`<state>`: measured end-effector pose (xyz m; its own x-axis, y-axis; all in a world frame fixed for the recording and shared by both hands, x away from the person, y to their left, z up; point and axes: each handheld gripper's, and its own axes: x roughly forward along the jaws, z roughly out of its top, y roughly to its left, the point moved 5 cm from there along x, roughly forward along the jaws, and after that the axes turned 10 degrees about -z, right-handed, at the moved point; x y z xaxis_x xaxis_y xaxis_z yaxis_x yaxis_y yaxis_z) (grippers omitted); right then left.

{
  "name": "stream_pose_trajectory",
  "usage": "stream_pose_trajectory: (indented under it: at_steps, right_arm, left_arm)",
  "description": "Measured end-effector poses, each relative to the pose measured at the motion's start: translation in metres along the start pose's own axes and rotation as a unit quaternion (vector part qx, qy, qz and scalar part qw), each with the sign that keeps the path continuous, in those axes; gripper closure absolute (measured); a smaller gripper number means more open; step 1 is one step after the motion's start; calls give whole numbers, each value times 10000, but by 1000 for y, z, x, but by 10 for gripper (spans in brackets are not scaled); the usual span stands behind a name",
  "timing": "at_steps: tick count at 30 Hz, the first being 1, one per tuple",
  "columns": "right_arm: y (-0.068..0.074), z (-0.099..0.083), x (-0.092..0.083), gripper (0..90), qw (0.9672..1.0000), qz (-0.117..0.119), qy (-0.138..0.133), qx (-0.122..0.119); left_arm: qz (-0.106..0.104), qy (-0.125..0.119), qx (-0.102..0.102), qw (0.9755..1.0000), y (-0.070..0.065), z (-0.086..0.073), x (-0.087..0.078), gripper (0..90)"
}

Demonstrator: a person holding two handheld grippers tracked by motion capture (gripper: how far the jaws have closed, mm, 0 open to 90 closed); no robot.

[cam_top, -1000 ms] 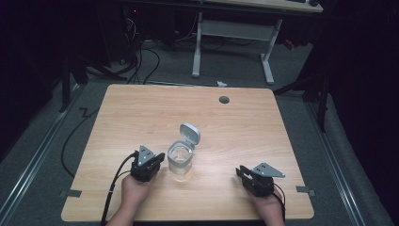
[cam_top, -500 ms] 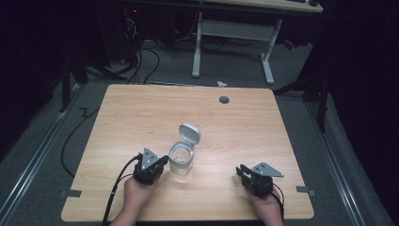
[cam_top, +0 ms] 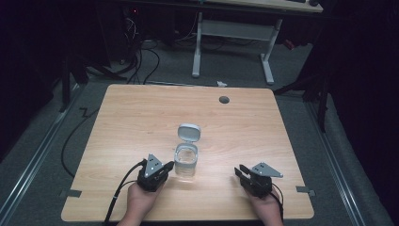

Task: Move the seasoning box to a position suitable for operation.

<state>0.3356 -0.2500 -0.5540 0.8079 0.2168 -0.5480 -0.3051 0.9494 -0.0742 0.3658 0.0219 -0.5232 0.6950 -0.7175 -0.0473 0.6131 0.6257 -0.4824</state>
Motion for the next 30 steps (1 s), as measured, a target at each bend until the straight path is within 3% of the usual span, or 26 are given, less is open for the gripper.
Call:
stream_pose_trajectory:
  at_steps: [9,19,23,25,30]
  right_arm:
    - [1,0,0,687,10000,35,-4,-29]
    - [1,1,-2,681,9999,62,-57,-62]
    - [1,1,-2,681,9999,74,-63,-74]
    - [2,1,-1,680,9999,74,-72,-71]
    - [3,1,-1,680,9999,66,-60,-65]
  left_arm:
    - [-137,56,7,9999,-10,-6,2,898]
    - [-135,45,2,9999,-10,-6,-1,875]
    - [-148,-15,-99,9998,-11,-6,-9,875]
    - [-222,-5,-167,9996,-17,-9,-12,886]
    - [-456,252,-68,9986,-37,-26,-8,900]
